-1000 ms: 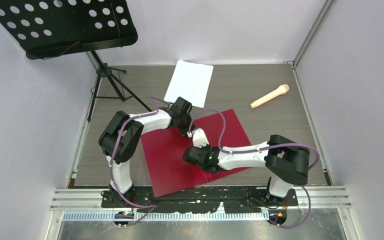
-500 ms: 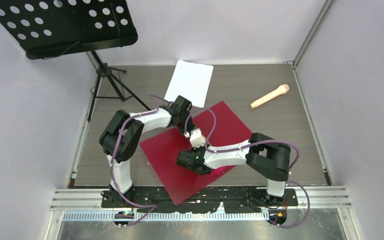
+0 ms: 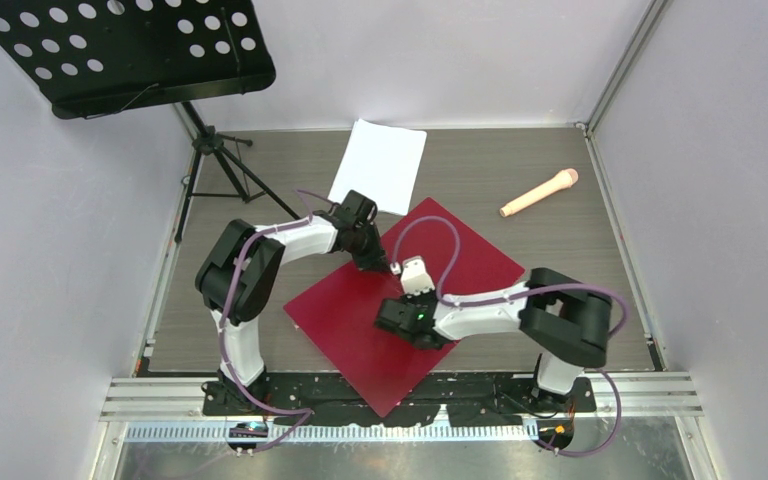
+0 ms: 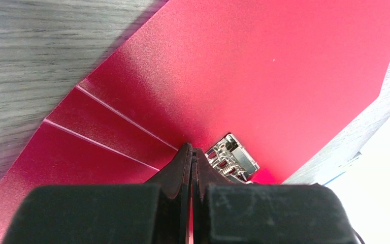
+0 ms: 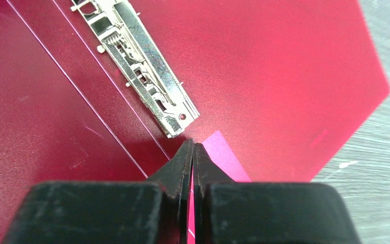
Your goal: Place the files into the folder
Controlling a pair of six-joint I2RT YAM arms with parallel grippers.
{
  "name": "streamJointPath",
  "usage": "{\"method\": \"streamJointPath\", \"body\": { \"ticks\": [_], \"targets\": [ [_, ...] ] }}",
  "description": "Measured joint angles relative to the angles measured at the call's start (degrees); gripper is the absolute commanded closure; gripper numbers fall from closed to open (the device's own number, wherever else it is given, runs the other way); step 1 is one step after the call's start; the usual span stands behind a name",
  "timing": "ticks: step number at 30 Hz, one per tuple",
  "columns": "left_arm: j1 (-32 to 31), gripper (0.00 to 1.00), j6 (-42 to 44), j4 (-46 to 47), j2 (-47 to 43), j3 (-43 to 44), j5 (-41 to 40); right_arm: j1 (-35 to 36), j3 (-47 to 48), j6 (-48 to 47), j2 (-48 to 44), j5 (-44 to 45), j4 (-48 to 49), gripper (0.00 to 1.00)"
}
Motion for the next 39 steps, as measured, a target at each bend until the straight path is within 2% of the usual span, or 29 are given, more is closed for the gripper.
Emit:
{"method": "streamJointPath", "body": {
  "ticks": [2, 5, 9, 14, 18, 28, 39],
  "targets": [
    [0.0, 1.00, 0.8, 0.0, -0.2, -0.1, 0.0, -2.3, -3.3, -0.3, -4.3, -4.1, 4.1, 0.91],
    [0.0, 1.00, 2.2, -0.2, -0.4, -0.2, 0.0, -6.8, -7.6, -0.8, -10.4, -12.2, 9.4, 0.81],
    [-0.8, 0.99, 3.7, -0.2, -0.8, -0.3, -0.4, -11.5, -11.7, -1.2, -16.1, -22.6, 14.4, 0.77],
    [-2.1, 0.79, 3.8, -1.0, -2.9, -2.0, -1.7, -12.5, -13.0, -1.4, -17.8, -30.2, 17.0, 0.76],
    [-3.5, 0.70, 1.8, -1.5, -4.3, -2.3, -2.9, -13.2, -13.7, -1.2, -18.0, -32.9, 19.0, 0.77],
    [-6.9, 0.77, -5.7, -2.9, -4.1, 1.9, -8.8, -13.6, -14.5, -0.5, -19.1, -34.1, 19.1, 0.80],
    [-8.7, 0.79, -6.6, -4.4, 0.4, 4.5, -12.3, -13.6, -14.8, -0.5, -21.2, -33.4, 15.8, 0.80]
  ]
}}
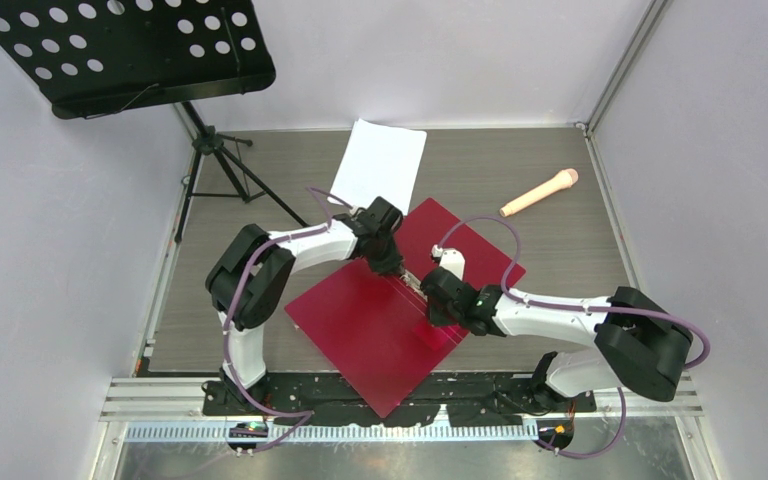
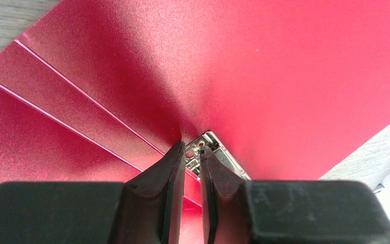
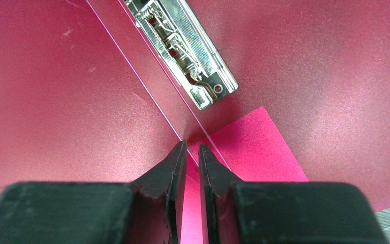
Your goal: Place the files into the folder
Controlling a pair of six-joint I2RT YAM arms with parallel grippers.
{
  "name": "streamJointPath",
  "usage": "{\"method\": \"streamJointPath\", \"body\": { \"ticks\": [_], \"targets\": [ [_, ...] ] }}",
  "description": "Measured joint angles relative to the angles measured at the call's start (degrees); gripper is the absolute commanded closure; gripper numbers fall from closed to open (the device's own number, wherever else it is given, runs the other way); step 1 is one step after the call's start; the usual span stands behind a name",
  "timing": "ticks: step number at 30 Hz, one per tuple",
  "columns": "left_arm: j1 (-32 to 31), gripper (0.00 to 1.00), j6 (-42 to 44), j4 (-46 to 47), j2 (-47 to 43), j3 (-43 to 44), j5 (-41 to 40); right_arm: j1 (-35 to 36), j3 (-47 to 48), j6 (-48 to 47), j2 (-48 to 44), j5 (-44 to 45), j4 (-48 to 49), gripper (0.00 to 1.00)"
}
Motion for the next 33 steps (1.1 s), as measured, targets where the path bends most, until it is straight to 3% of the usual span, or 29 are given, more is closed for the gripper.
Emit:
{"method": "streamJointPath", "body": {
  "ticks": [10, 22, 33],
  "targets": [
    [-1.3, 0.72, 3.7, -3.0, -0.1, 1.3, -2.3, 0.0, 0.3, 0.0, 0.0, 0.4, -1.4, 0.81],
    [-2.4, 0.70, 3.8, -5.4, -0.6, 2.0, -1.5, 0.0, 0.4, 0.0, -0.1, 1.2, -2.4, 0.82],
    [-3.1, 0.90, -2.8, -6.1, 0.0, 2.0, -3.8, 0.0, 0.4, 0.0, -3.7, 2.8, -4.0, 0.82]
  ]
}}
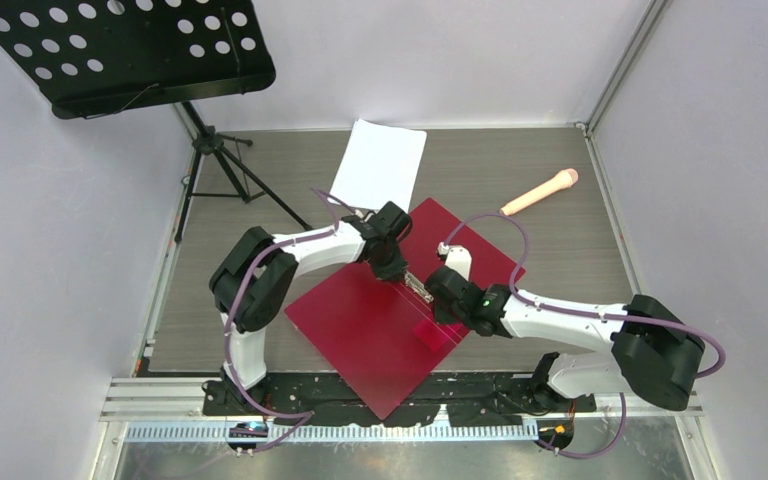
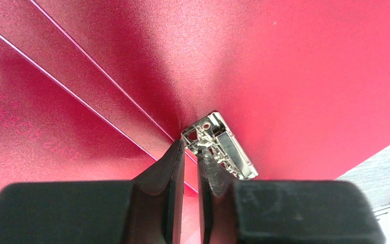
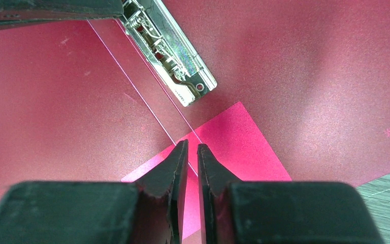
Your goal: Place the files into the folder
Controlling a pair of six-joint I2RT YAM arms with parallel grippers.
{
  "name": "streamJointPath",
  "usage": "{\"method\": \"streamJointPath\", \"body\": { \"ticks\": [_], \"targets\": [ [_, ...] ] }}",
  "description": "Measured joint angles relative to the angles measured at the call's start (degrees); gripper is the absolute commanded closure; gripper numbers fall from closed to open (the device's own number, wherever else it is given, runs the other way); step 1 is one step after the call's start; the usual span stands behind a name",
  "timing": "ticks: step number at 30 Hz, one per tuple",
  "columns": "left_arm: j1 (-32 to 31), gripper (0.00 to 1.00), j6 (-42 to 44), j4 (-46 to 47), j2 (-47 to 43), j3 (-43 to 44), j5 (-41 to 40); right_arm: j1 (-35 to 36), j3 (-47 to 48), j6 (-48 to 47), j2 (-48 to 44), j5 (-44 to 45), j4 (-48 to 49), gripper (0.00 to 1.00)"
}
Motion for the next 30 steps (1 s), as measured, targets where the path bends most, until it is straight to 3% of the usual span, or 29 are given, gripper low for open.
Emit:
{"method": "streamJointPath", "body": {
  "ticks": [3, 10, 17, 23, 30],
  "targets": [
    [-0.2, 1.00, -1.2, -0.6, 0.4, 0.7, -0.8, 0.0, 0.0, 0.0, -0.5, 0.3, -0.1, 0.82],
    [-1.5, 1.00, -0.3, -7.1, 3.1, 6.4, -6.1, 0.0, 0.0, -0.1, -1.1, 0.7, -0.6, 0.82],
    [-1.9, 1.00, -0.9, -10.4, 2.9, 6.5, -7.8, 0.0, 0.0, -0.5, -1.0, 0.8, 0.4, 0.85],
    [-1.8, 1.00, -1.2, -10.4, 0.4, 2.9, -7.8, 1.1, -0.9, -0.9, -1.0, 1.2, 6.9, 0.86],
    [-1.8, 1.00, -0.4, -15.0, 2.2, 5.9, -7.4, 5.0, -1.4, -3.5, 0.0, 3.0, 14.1, 0.89]
  ]
}}
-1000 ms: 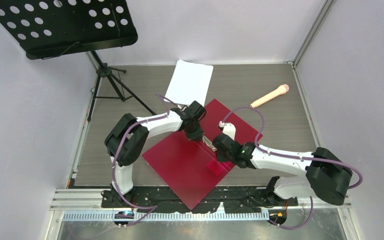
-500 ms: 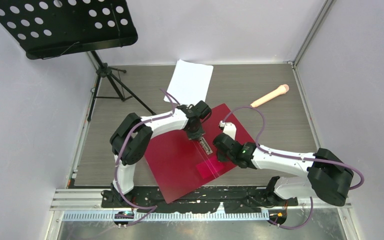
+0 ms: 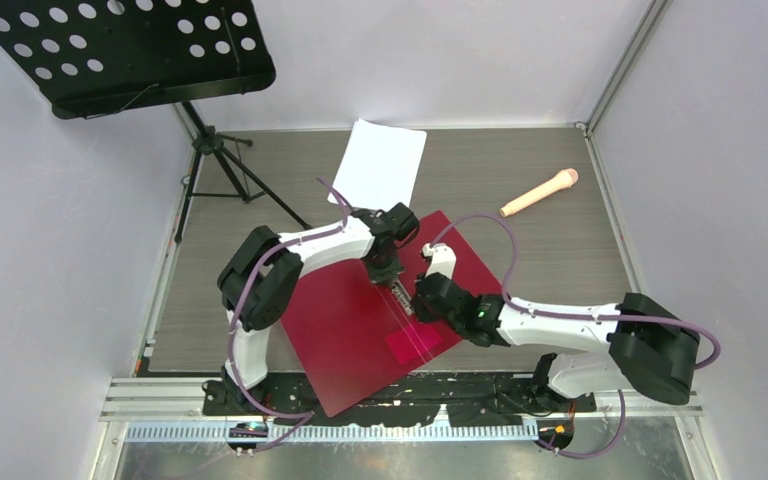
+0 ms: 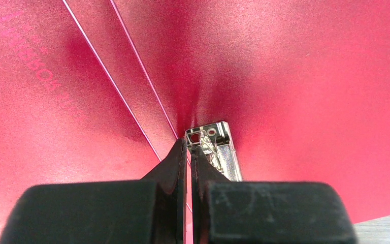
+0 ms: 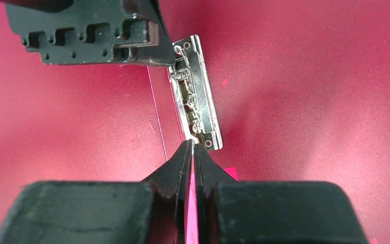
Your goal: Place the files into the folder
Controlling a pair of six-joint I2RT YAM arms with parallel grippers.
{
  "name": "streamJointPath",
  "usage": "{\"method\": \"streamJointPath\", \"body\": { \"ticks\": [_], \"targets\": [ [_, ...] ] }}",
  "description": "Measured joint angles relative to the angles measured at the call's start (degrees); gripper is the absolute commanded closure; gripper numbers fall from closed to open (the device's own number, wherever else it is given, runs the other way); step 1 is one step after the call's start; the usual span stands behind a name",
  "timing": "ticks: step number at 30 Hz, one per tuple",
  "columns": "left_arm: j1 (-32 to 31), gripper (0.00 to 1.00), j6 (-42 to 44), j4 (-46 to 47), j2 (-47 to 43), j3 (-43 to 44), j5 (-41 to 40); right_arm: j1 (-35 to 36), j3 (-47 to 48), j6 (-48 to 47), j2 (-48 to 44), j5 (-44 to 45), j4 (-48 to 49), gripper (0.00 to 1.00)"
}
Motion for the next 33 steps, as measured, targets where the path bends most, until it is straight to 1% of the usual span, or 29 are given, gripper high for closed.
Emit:
{"method": "streamJointPath", "body": {
  "ticks": [9, 21, 27, 28, 32, 33],
  "targets": [
    [0.5, 1.00, 2.2, -2.0, 1.4, 1.9, 2.3, 3.6, 0.6, -2.0, 6.4, 1.9, 2.2, 0.92],
    [0.6, 1.00, 3.2, -3.1, 1.5, 1.9, 3.8, 5.5, 3.7, -2.7, 11.4, 4.2, 2.1, 0.92],
    [1.1, 1.00, 4.0, -3.7, 1.7, 1.9, 5.8, 7.3, 4.4, -2.9, 12.1, 5.9, 1.7, 0.92],
    [1.3, 1.00, 4.0, -3.7, 1.7, 1.9, 6.1, 7.5, 4.4, -2.8, 12.1, 6.1, 1.7, 0.92],
    [1.9, 1.00, 4.0, -3.8, 2.0, 1.9, 7.6, 8.1, 4.3, -2.7, 12.0, 6.7, 1.2, 0.82],
    [2.1, 1.00, 4.0, -3.9, 2.0, 1.9, 8.0, 8.2, 4.1, -2.6, 11.8, 6.9, 1.2, 0.78]
  ]
}}
